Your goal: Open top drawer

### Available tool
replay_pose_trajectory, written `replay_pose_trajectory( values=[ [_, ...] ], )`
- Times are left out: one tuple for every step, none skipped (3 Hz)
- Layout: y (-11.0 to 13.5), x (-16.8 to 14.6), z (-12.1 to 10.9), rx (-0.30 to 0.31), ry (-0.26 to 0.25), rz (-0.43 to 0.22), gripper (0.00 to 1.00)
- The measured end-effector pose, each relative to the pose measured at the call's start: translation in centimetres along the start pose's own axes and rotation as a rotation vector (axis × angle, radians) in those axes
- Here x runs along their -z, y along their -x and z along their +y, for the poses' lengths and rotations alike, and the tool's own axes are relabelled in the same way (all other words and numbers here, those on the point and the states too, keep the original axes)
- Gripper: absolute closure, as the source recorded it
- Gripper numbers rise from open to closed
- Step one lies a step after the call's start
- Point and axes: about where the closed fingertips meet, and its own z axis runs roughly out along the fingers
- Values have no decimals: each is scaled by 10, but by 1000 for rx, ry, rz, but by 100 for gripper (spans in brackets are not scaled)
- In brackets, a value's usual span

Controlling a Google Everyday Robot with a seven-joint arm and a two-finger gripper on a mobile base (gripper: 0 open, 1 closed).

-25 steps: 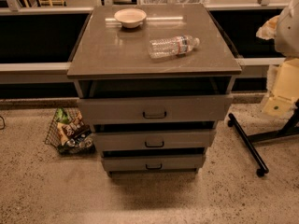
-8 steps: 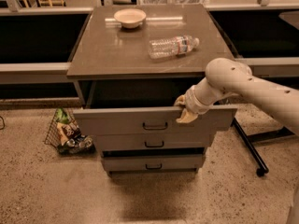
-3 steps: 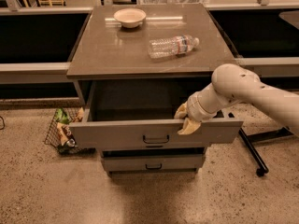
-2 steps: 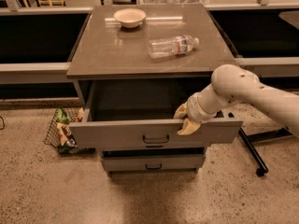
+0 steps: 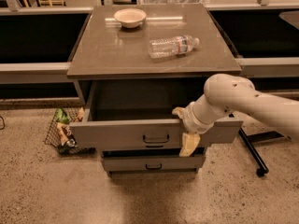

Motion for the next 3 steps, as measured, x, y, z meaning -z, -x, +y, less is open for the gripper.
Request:
replay_pose_trajectory(
  values=[
    [14, 5, 23, -44, 22, 33, 0],
    [21, 9, 37, -75, 34, 49, 0],
    [25, 15, 44, -91, 21, 55, 18]
  ],
)
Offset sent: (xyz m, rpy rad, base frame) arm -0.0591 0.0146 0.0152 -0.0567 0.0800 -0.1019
